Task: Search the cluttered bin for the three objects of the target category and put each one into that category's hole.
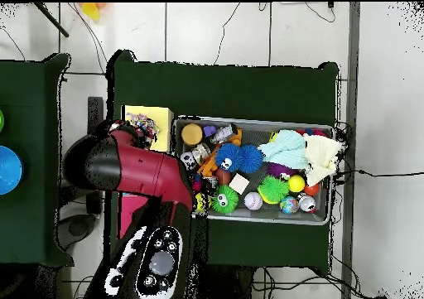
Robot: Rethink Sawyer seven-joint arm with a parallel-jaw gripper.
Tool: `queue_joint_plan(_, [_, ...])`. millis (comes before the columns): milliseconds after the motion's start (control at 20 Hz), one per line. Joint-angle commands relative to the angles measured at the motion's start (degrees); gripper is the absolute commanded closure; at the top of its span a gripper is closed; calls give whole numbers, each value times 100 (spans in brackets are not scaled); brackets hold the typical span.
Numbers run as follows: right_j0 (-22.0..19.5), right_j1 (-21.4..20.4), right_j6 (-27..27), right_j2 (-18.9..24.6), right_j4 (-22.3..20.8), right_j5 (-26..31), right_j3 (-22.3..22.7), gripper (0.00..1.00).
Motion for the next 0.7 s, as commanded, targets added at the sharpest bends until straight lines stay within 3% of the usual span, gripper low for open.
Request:
queue_joint_plan(50, [74,159,1151,-28,-137,803,21,0])
queue_joint_plan(250, [24,109,1020,-9,-150,812,41,0])
queue_joint_plan(300, [-7,81,997,34,-123,776,89,100])
queue_joint_plan(700, [57,143,1066,-41,-97,665,31,100])
